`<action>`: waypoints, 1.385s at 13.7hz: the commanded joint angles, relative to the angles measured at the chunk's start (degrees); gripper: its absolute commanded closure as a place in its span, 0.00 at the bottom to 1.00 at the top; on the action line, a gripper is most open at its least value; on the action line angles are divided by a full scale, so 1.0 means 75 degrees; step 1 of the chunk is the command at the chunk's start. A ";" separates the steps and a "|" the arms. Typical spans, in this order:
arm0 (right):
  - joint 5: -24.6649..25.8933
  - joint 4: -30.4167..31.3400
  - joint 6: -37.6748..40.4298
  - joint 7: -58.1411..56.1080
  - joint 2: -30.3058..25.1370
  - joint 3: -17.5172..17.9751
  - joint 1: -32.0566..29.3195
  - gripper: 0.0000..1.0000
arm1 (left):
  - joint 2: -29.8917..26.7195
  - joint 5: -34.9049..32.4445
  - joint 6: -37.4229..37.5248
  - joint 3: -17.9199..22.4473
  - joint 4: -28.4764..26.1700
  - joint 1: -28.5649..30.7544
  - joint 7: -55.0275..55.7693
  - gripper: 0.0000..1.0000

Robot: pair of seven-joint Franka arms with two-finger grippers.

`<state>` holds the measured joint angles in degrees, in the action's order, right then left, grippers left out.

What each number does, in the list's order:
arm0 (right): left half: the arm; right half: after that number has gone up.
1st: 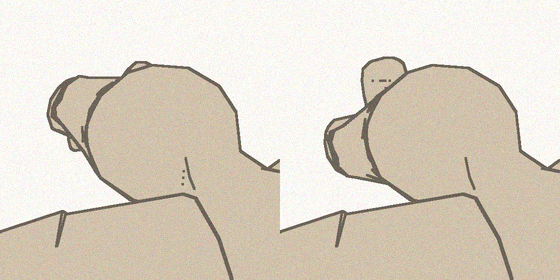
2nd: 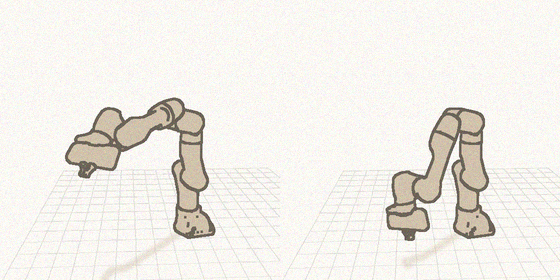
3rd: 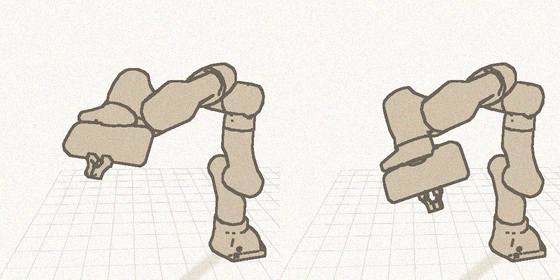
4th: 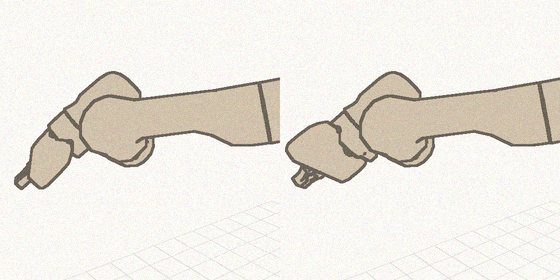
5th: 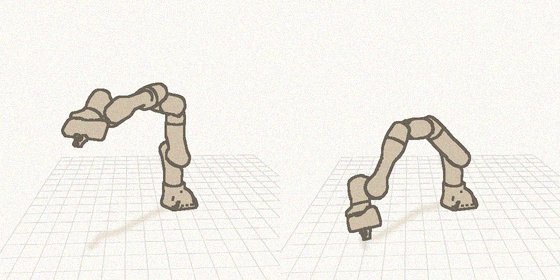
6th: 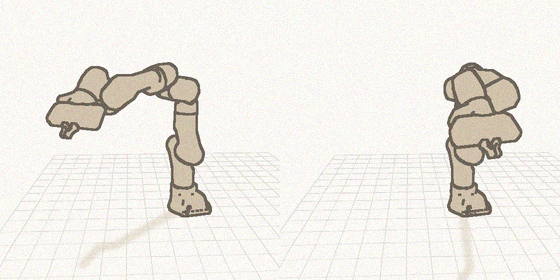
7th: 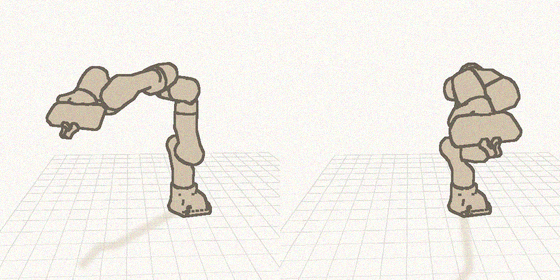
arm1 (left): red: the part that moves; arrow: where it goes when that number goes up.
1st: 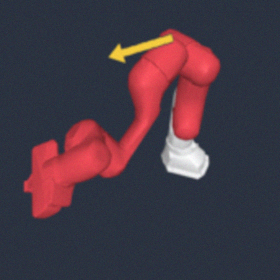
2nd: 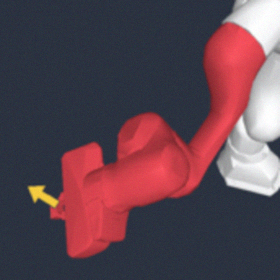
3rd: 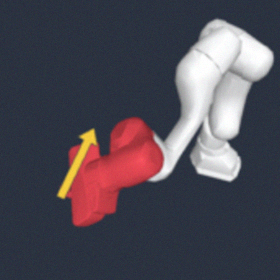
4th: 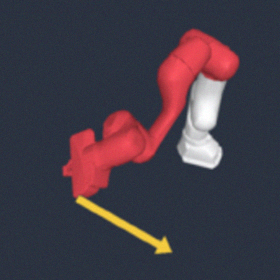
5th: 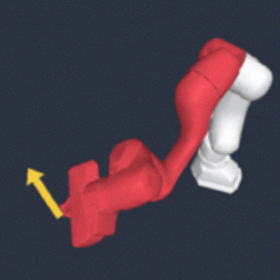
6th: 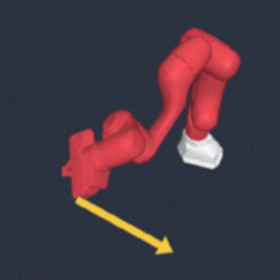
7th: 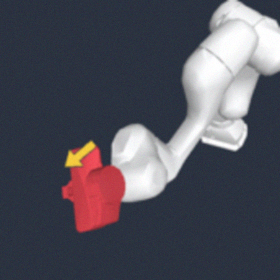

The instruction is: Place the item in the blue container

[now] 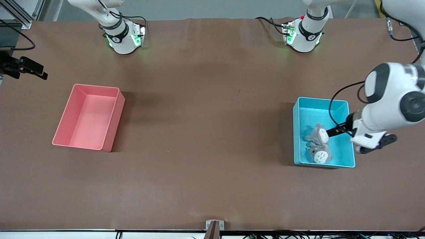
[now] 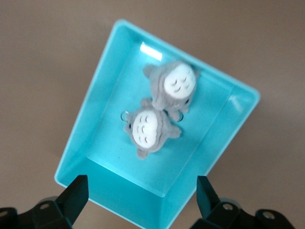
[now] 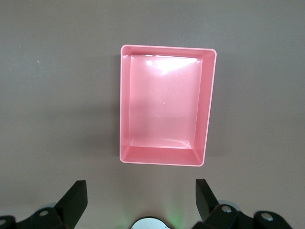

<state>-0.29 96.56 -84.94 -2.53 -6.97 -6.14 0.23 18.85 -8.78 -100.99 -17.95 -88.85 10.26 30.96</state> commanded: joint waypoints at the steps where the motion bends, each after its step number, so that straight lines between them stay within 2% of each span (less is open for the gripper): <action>1: 0.0133 0.0345 -0.0101 -0.0037 -0.0419 0.0163 -0.0101 0.00 | -0.0133 -0.0048 0.0667 -0.0300 0.1181 -0.0021 -0.0061 0.00; 4: 0.0308 0.0170 -0.0008 -0.0073 -0.0419 0.0210 -0.0065 0.00 | -0.0789 -0.0130 0.1042 -0.0606 0.1218 -0.0021 -0.0120 0.00; 7: 0.0320 -0.0264 0.0390 -0.0073 -0.0349 0.0198 -0.0077 0.00 | -0.1340 -0.0130 0.1486 -0.0677 0.1195 0.0072 -0.1860 0.00; 10: 0.0309 -0.0463 0.0707 -0.0061 -0.0360 0.0209 -0.0065 0.00 | -0.1598 -0.0002 0.1991 -0.0584 0.1171 0.0120 -0.2417 0.00; 11: 0.0308 -0.0499 0.0766 -0.0061 -0.0360 0.0221 -0.0065 0.00 | -0.1866 0.0127 0.2062 -0.0444 0.1009 0.0097 -0.2487 0.00; 13: 0.0308 -0.0581 0.0790 -0.0073 -0.0360 0.0221 -0.0065 0.00 | -0.2335 0.0536 0.2016 0.0175 0.0482 -0.0195 -0.2814 0.00; 16: 0.0285 -0.0698 0.0790 -0.0015 -0.0348 0.0210 -0.0054 0.00 | -0.2933 0.0794 0.2051 0.1335 -0.0291 -0.0909 -0.2839 0.00; 19: 0.0227 -0.0768 0.0790 0.0009 -0.0348 0.0221 -0.0018 0.00 | -0.3344 0.1007 0.2063 0.1538 -0.0808 -0.1051 -0.3260 0.00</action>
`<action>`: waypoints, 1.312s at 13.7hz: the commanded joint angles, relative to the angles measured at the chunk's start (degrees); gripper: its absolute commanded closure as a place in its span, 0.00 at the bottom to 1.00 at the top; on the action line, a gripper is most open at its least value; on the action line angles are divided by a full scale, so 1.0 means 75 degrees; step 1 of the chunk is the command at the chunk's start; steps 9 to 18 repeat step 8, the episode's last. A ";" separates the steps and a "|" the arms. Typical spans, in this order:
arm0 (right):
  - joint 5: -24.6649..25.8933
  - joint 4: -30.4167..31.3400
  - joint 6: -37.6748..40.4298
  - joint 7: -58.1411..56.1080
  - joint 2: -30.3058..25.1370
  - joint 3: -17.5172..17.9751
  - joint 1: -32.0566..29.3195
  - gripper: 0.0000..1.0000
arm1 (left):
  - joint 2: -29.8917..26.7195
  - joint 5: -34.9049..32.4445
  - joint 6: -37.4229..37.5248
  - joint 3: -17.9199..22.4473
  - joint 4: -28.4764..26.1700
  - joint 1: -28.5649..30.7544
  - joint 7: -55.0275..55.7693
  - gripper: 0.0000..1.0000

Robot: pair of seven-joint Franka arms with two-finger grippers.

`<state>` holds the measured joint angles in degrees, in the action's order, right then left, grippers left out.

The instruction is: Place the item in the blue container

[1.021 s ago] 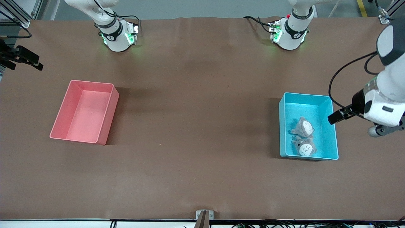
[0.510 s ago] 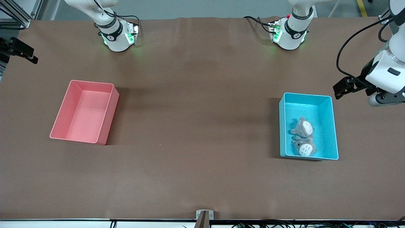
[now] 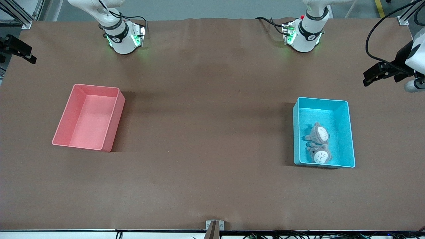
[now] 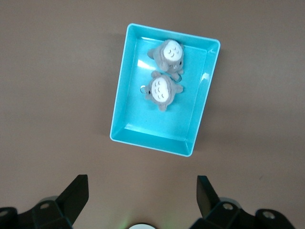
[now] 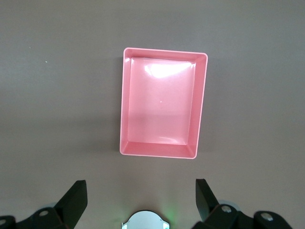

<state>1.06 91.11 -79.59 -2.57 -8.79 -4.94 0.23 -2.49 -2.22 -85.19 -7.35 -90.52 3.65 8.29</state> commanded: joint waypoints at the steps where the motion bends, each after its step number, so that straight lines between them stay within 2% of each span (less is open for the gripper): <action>1: 0.0034 -0.0054 0.0066 0.0038 -0.0105 0.0060 -0.0019 0.00 | -0.0512 0.0143 -0.0044 0.0137 -0.0598 -0.0217 -0.0215 0.00; 6: 0.0034 -0.0300 0.0066 0.0026 -0.0082 0.0037 -0.0019 0.00 | -0.0477 0.0261 0.0120 0.0137 -0.0481 -0.0276 0.0090 0.00; 18: 0.0023 -0.0324 0.0066 0.0038 -0.0082 0.0037 -0.0019 0.00 | -0.0442 0.0249 0.0120 0.0137 -0.0399 -0.0288 0.0054 0.00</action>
